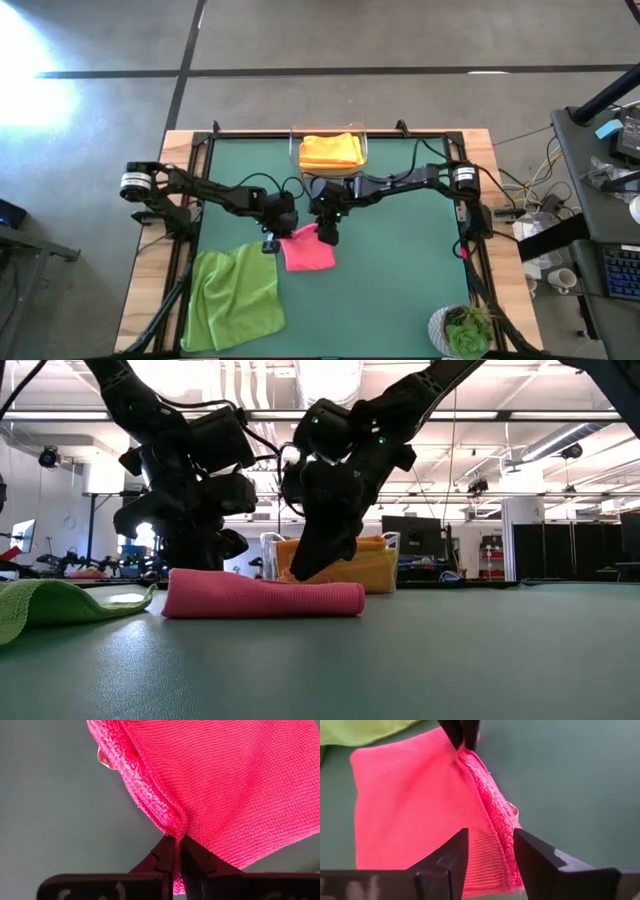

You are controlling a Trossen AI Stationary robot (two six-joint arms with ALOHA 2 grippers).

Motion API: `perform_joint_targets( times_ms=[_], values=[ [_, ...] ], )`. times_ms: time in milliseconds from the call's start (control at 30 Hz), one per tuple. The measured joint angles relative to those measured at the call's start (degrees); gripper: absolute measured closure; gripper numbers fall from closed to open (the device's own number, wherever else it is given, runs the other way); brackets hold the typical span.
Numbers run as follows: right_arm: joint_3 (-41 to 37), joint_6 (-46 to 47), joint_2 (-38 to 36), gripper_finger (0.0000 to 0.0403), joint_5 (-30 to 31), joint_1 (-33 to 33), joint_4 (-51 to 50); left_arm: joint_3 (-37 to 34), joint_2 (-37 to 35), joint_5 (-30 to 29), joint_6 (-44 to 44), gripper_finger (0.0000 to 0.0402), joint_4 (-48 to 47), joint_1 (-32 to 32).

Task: Fold microfiber towels
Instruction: Stack the pink microfiber towel on top of the orange microfiber towel

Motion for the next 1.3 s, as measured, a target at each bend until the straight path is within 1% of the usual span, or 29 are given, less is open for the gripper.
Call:
perform_joint_targets(
  times_ms=[100,233,300,367,467,633,767,833,933,1100,1167,1300],
  values=[
    [0.0,0.0,1.0,0.0253,0.2,0.0,0.5,0.1,0.0,0.0,0.9,0.0400,-0.1,0.0],
    [0.0,0.1,1.8,0.0252,4.6,0.0,0.9,0.1,0.0,0.0,1.9,0.0400,-0.1,0.0],
    [0.0,0.6,1.8,0.0252,4.9,0.0,0.8,0.1,0.0,0.1,1.9,0.0400,-0.1,0.0],
    [0.0,0.9,1.7,0.0252,3.9,0.0,0.6,0.1,0.0,0.1,2.0,0.0400,-0.7,0.0],
    [0.0,1.2,2.1,0.0252,-0.8,0.1,0.7,0.1,-0.1,0.1,2.4,0.0400,-0.9,0.0],
    [0.1,3.8,4.5,0.0252,-1.8,0.6,1.1,0.1,-0.1,0.0,3.3,0.0400,-0.8,0.0],
    [0.1,5.3,4.6,0.0258,-2.2,0.7,1.0,0.1,-0.1,-0.4,3.4,0.0400,-0.6,0.0],
    [0.1,5.0,4.3,0.0270,-2.2,0.8,1.0,0.1,-0.1,-2.4,3.4,0.0400,-0.4,0.0],
    [0.0,5.5,4.1,0.0302,-2.1,0.9,0.9,0.2,-0.1,-6.3,3.4,0.0400,0.4,0.1],
    [0.0,8.6,4.0,0.0377,-3.8,1.4,0.3,1.5,-0.1,-7.1,3.4,0.0400,0.7,0.2],
    [0.3,9.3,3.8,0.0388,-3.8,1.4,-0.4,1.8,-0.1,-7.1,3.3,0.0400,0.5,0.1],
    [0.5,12.0,1.9,0.0392,-3.3,1.4,-1.9,2.4,-0.2,-6.9,3.3,0.0400,0.3,0.2]
  ],
)
